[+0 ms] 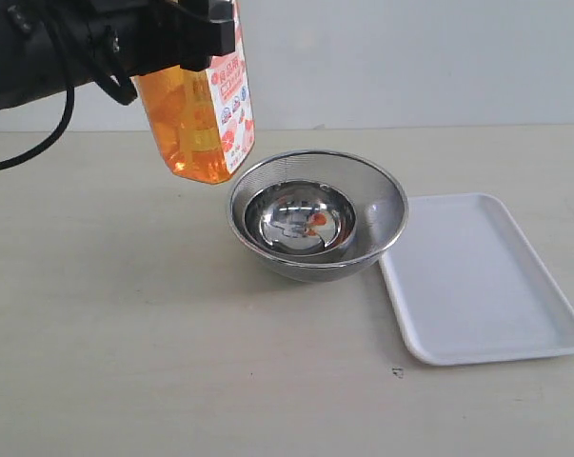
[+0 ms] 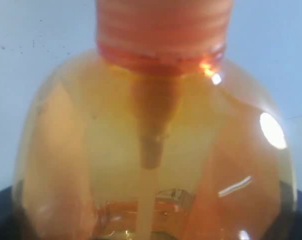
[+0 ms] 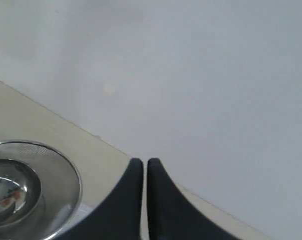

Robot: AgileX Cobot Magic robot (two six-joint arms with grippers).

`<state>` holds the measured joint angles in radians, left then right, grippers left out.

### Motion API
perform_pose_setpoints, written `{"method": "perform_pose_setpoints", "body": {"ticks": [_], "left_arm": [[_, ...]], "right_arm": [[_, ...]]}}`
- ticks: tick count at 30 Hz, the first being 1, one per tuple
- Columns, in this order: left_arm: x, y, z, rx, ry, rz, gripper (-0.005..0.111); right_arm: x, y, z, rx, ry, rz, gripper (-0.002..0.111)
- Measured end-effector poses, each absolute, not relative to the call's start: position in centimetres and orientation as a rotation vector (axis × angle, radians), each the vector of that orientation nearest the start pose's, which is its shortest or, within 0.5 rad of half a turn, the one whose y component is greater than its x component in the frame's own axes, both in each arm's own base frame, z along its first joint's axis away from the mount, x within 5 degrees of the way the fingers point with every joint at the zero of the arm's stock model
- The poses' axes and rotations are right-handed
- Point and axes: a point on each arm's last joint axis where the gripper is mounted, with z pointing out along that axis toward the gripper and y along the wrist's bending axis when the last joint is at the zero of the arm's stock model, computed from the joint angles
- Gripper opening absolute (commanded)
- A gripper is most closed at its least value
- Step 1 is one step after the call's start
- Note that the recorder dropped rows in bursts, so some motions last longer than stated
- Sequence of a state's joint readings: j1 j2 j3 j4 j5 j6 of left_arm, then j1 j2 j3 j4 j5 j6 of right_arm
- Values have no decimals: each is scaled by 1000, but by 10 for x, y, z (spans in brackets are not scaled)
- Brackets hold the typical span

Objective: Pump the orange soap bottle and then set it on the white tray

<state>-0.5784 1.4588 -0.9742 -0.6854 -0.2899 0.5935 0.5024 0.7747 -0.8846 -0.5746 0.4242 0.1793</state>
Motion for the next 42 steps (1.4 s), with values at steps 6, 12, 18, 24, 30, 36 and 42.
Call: {"method": "perform_pose_setpoints", "body": {"ticks": [6,12,18,24,30,36,42], "left_arm": [[287,-177,317,332,1703,-389,5],[284,-210,308,446,1700,-444,5],[288,-236,304,483,1711,-497,5],[287,-260,315,537,1673,-535,5],[293,-282,309,571,1675,-554,5],[292,-308,296,636,1713,-582,5],[292,-325,294,661,1706,-603,5]], "right_arm": [[130,42,410,-495,1635,-125,0],[108,24,413,-418,1662,-148,0],[93,11,409,-370,1689,-163,0],[73,-1,401,-314,1672,-138,0],[55,-8,380,-290,1665,-81,0],[52,-20,345,-199,1720,-162,0],[40,-40,342,-94,1729,-299,0]]}}
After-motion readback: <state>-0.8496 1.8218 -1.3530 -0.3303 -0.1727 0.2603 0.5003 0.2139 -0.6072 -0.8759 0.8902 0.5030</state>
